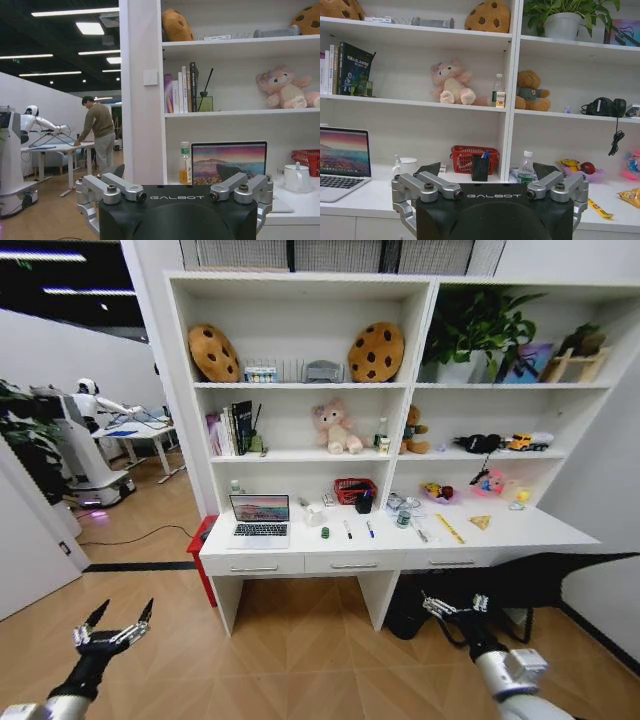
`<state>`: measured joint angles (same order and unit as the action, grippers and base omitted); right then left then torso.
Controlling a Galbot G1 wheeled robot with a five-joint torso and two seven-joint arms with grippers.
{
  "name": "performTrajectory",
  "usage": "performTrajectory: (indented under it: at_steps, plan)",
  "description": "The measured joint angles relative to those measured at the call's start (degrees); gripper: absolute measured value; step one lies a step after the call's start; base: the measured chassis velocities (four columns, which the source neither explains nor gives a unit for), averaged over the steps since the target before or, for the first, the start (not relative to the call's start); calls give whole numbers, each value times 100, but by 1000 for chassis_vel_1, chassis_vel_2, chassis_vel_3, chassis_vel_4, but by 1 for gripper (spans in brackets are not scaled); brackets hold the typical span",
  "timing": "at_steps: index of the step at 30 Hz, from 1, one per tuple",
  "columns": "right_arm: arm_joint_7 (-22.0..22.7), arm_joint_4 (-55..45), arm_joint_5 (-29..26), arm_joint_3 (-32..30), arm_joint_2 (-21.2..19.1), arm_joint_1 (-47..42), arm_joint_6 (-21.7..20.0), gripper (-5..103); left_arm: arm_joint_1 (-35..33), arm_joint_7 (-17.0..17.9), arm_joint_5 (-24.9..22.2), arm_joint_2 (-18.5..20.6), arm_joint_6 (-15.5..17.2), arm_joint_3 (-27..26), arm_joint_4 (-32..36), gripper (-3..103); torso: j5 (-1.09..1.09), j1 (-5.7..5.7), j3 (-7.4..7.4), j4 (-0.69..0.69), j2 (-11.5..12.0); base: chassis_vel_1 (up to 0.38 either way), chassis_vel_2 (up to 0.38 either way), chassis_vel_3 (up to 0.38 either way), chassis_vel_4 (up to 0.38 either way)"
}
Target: Organize the objects on the table.
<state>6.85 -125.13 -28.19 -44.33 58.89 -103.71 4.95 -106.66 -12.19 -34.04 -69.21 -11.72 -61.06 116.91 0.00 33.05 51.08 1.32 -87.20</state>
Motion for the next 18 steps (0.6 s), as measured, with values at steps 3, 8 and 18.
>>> performTrajectory:
  at_steps: [3, 8, 18]
  plan:
    - [3, -21, 11, 54, -2, 18, 0, 100, 27, 6, -16, 31, 1, -15, -4, 100, 0, 0, 0, 0, 0, 0, 0, 0, 0]
    - [8, -20, 37, 116, -8, 44, 19, 100, 51, 8, -18, 14, 8, -13, -5, 100, 0, 0, 0, 0, 0, 0, 0, 0, 0]
    - [1, -2, 38, 178, -28, 44, 88, 100, 19, 5, 12, -28, 64, -6, -5, 100, 0, 0, 0, 0, 0, 0, 0, 0, 0]
